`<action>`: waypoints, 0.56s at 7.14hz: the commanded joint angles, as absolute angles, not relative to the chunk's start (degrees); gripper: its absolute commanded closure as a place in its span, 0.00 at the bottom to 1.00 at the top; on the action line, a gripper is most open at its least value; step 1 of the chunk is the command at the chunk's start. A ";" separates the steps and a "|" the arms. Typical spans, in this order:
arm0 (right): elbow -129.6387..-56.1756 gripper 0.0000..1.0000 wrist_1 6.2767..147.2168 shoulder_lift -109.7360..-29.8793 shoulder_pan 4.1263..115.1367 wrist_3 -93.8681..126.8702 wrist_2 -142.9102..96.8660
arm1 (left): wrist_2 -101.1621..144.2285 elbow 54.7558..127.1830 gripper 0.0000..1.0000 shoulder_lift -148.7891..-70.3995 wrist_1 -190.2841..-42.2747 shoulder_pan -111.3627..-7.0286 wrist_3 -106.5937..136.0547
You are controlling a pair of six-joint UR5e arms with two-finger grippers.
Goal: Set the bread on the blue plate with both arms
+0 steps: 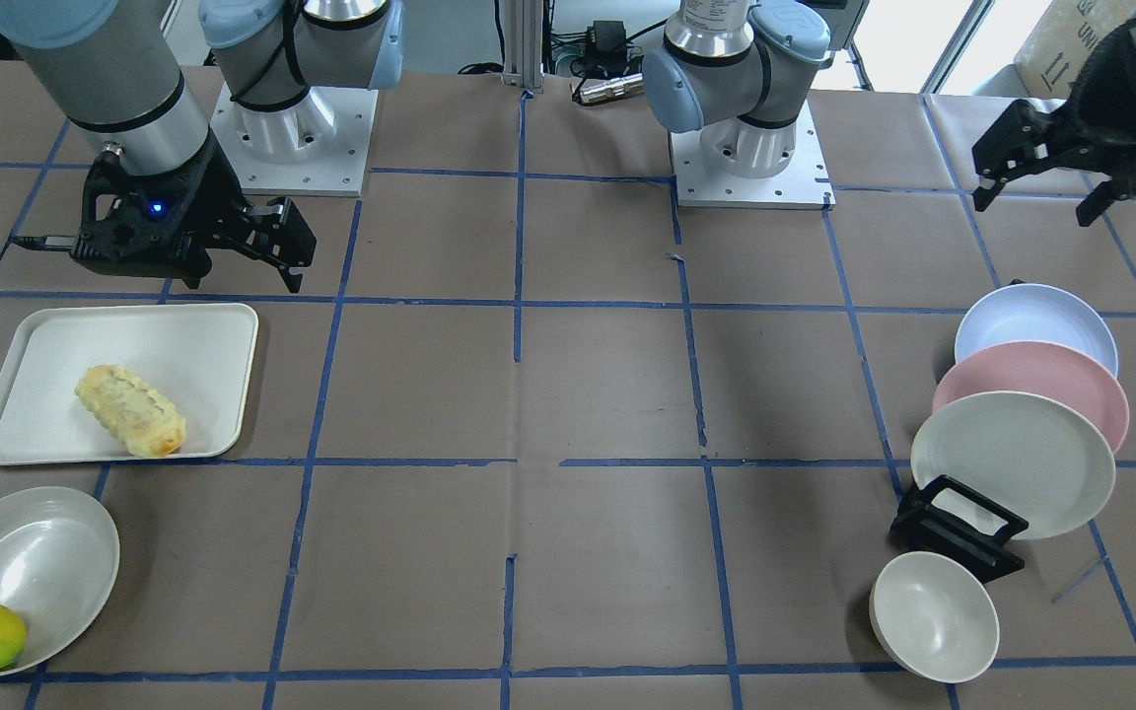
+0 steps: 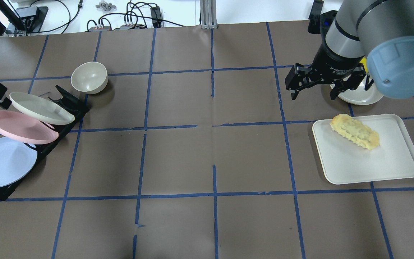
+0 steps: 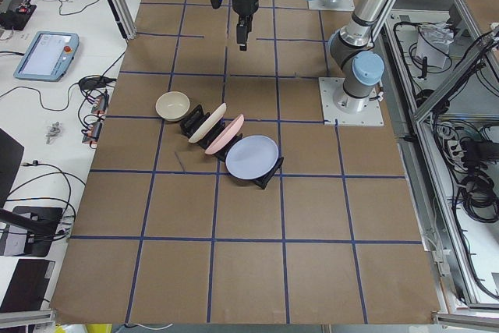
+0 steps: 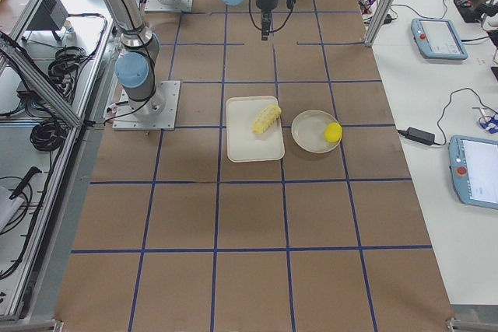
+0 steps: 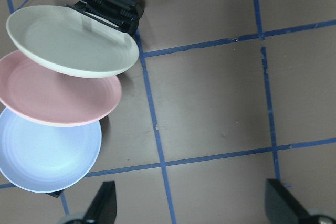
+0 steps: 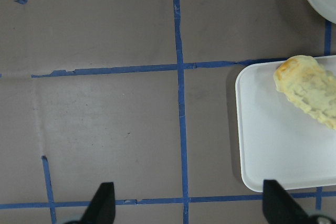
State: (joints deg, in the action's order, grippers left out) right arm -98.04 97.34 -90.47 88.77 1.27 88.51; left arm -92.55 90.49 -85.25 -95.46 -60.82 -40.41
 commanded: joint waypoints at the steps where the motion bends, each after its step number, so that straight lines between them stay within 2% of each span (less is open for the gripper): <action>1: -98.09 0.00 97.29 -90.44 88.77 1.32 88.51 | -92.46 90.62 0.00 -88.22 -95.01 -52.15 -51.73; 4: -98.09 0.00 97.29 -90.53 88.86 1.41 88.51 | -92.29 90.18 0.00 -96.65 -89.13 -43.72 -61.58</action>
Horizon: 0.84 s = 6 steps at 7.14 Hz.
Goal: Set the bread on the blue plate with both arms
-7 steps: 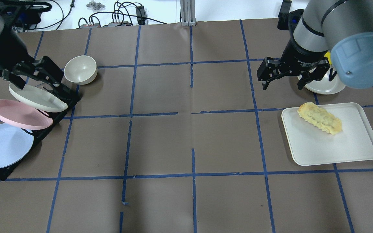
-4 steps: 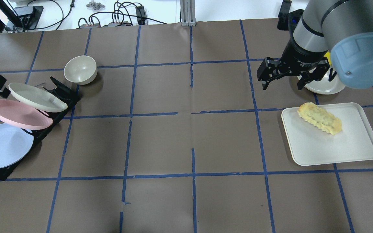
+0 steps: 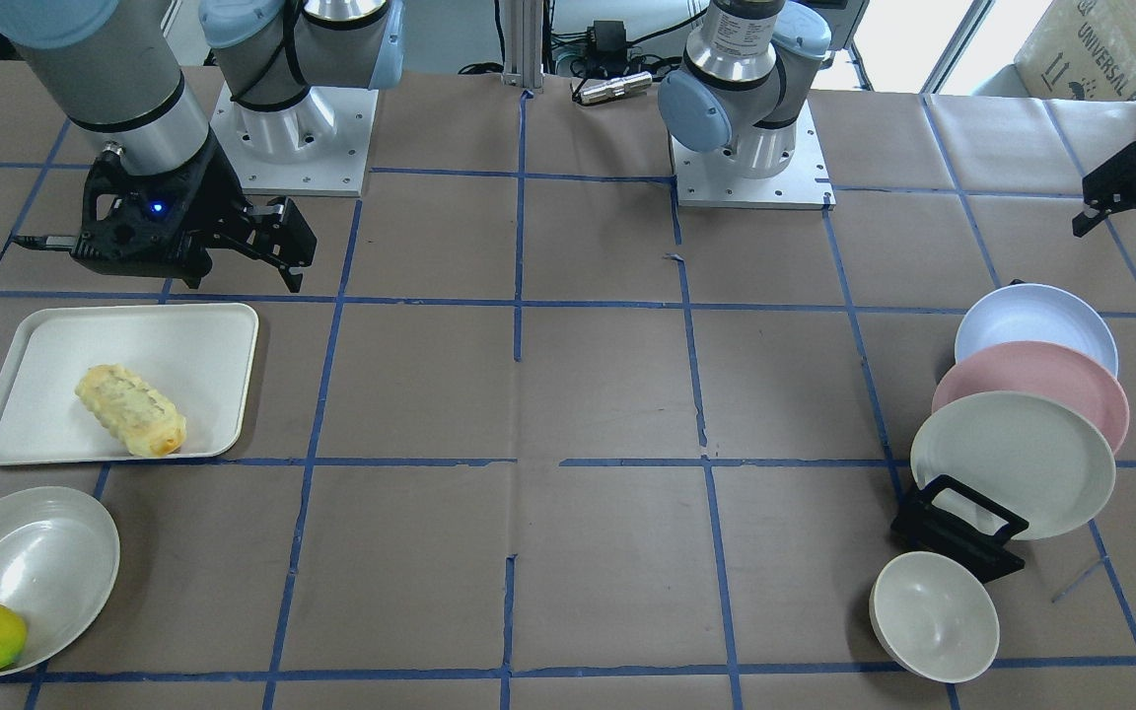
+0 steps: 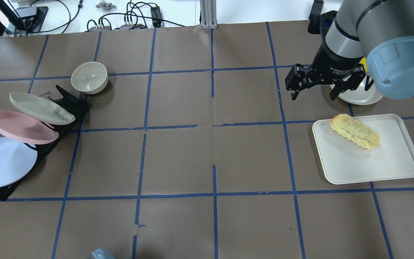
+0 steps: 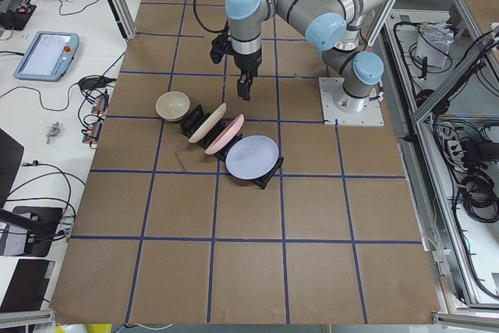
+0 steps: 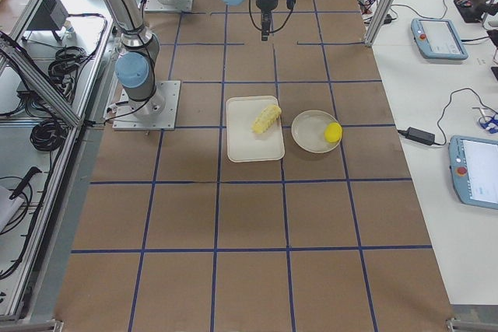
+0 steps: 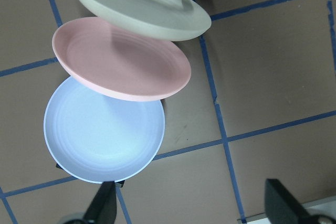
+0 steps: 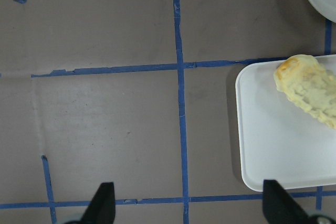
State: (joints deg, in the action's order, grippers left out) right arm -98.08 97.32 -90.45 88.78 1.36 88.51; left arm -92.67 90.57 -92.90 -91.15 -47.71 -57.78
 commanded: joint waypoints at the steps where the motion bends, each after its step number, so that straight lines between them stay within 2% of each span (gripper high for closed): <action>1: -98.26 0.00 97.21 -90.53 88.86 1.49 88.42 | -90.11 89.48 0.00 -100.07 -88.77 -39.07 -64.13; 4: -100.45 0.00 99.31 -90.61 88.86 1.49 88.42 | -89.21 78.87 0.00 -110.70 -90.09 -36.57 -71.61; 6: -100.37 0.00 99.40 -90.53 88.86 1.23 88.50 | -88.77 77.60 0.00 -115.73 -90.26 -33.93 -72.07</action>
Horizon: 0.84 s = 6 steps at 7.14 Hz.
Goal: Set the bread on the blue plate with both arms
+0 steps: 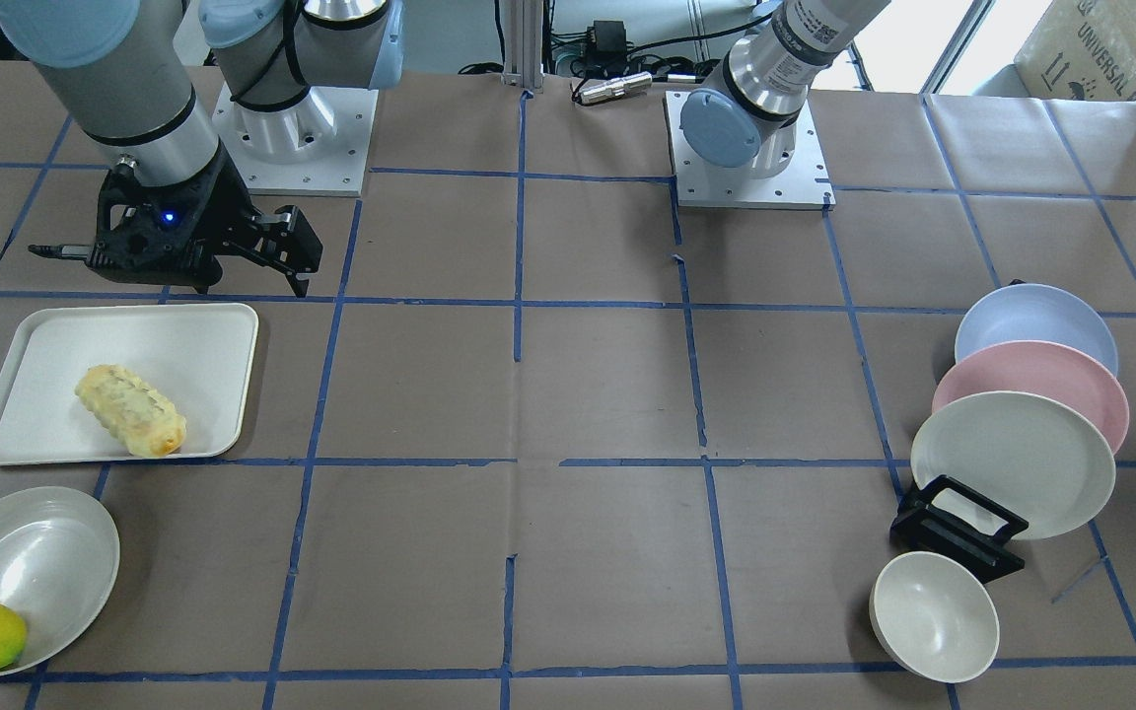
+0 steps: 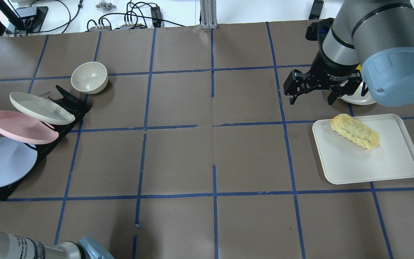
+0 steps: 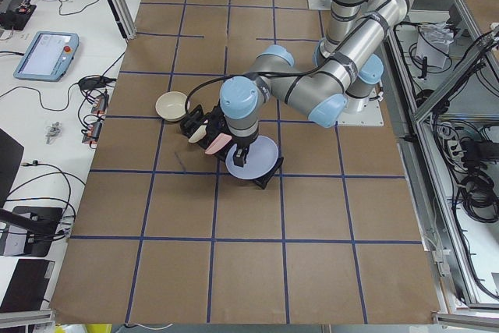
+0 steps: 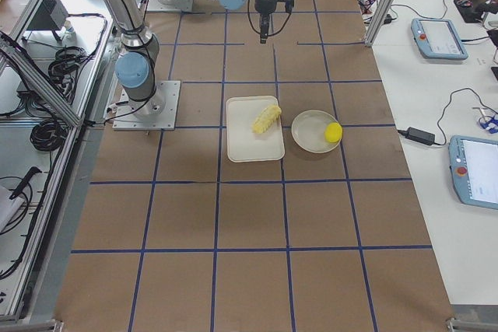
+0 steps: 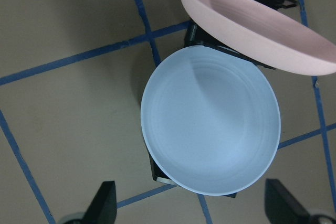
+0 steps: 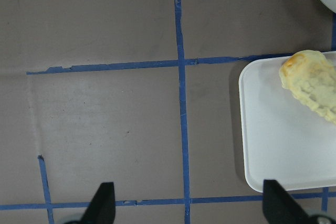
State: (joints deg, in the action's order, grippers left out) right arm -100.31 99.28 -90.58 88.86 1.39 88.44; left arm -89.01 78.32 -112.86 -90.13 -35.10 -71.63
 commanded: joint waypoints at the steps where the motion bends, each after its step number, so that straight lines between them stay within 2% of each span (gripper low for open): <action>1: -100.37 0.00 99.40 -90.61 88.86 1.32 88.51 | -86.68 78.48 0.00 -116.88 -90.26 -33.93 -71.98; 4: -100.46 0.00 99.32 -90.61 88.86 1.32 88.51 | -84.55 79.62 0.00 -118.30 -93.43 -34.01 -70.84; 6: -100.46 0.00 99.49 -90.53 88.86 1.06 88.51 | -85.25 79.46 0.00 -122.24 -89.32 -33.84 -71.02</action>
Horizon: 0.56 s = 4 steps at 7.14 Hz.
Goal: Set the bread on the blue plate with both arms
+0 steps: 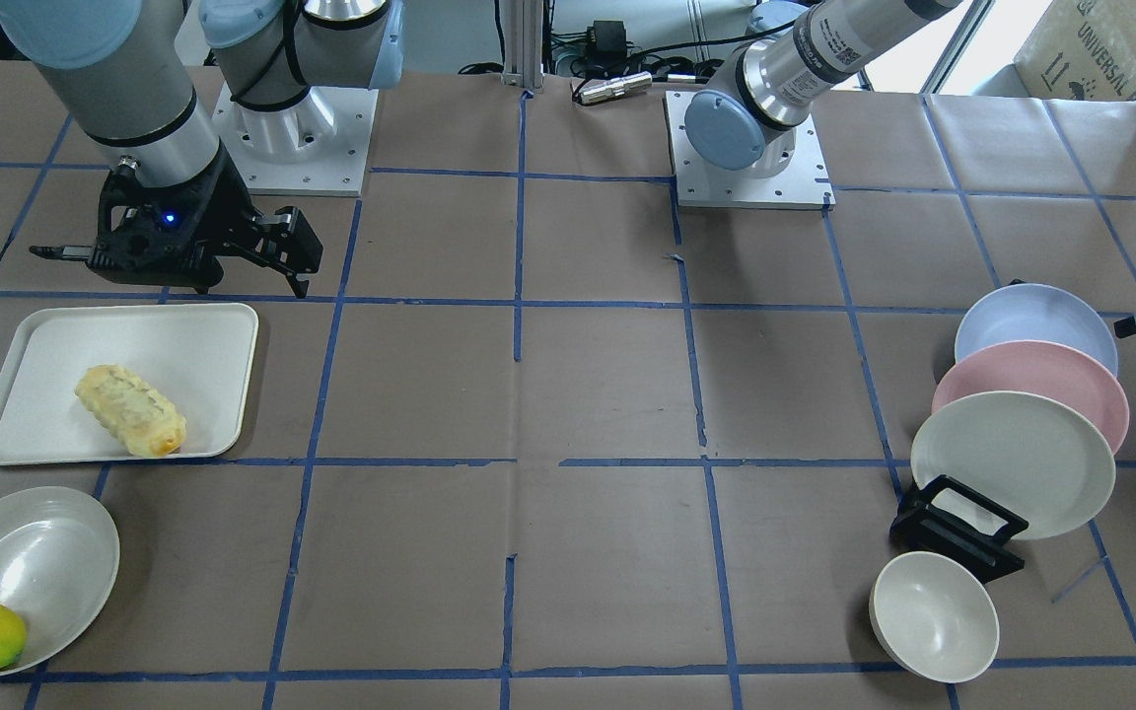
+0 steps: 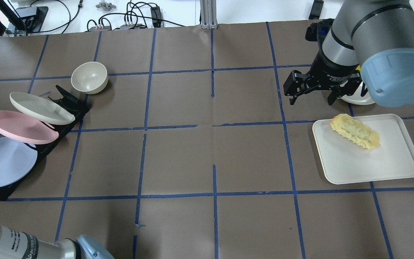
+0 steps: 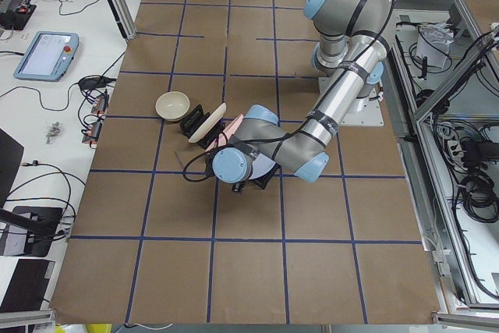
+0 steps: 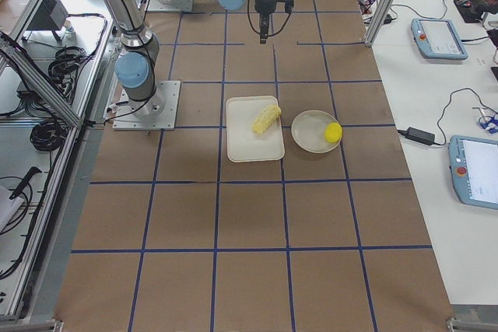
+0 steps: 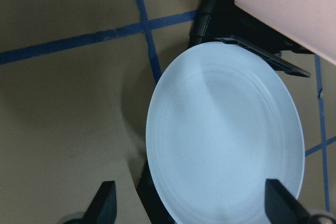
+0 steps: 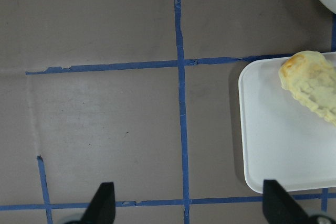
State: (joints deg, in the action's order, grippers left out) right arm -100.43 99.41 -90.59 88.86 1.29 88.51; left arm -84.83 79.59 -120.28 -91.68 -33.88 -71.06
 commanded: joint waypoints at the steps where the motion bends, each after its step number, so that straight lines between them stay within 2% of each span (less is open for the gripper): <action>1: -100.46 0.00 99.41 -90.53 88.86 1.23 88.51 | -84.91 80.67 0.01 -122.69 -89.21 -33.84 -70.75; 2: -100.37 0.00 99.40 -90.88 88.86 1.32 88.51 | -84.73 80.77 0.03 -123.04 -89.21 -33.84 -70.40; 4: -100.37 0.00 99.49 -90.53 88.86 1.06 88.51 | -84.73 81.65 0.16 -123.75 -89.21 -33.75 -70.40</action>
